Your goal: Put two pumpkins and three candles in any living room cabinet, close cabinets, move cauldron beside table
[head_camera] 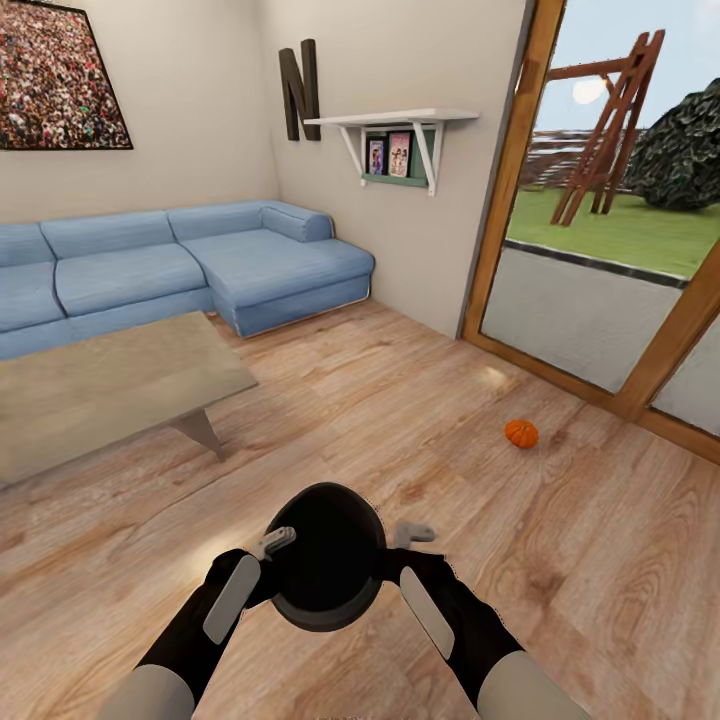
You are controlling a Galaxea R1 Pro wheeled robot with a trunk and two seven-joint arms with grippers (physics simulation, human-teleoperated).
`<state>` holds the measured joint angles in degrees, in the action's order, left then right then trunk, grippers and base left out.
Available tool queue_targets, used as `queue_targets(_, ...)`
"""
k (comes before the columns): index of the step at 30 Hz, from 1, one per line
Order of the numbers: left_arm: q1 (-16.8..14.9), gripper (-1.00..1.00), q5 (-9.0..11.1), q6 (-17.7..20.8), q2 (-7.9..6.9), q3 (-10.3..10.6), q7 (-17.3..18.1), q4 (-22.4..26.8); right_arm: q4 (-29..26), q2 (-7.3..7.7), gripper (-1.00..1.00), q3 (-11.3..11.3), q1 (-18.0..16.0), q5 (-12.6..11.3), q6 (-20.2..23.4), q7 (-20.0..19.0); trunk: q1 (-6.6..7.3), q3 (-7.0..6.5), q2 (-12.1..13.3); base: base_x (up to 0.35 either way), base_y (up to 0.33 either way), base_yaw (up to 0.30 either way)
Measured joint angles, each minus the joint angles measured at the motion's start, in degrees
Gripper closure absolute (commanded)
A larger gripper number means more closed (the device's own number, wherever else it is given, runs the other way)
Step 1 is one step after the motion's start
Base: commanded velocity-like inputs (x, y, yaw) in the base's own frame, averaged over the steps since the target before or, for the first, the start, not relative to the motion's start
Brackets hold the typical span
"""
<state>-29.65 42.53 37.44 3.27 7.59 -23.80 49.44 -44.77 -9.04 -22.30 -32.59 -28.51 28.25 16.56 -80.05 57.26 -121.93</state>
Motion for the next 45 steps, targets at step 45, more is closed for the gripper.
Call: queue_targets(45,0.0,1.00,0.3,-0.5,0.16,0.0,0.1,0.0,-0.8,0.23,1.00,-0.2,0.0,-0.1,0.3,0.6,0.02,0.00,0.0,-0.022,0.056,0.245)
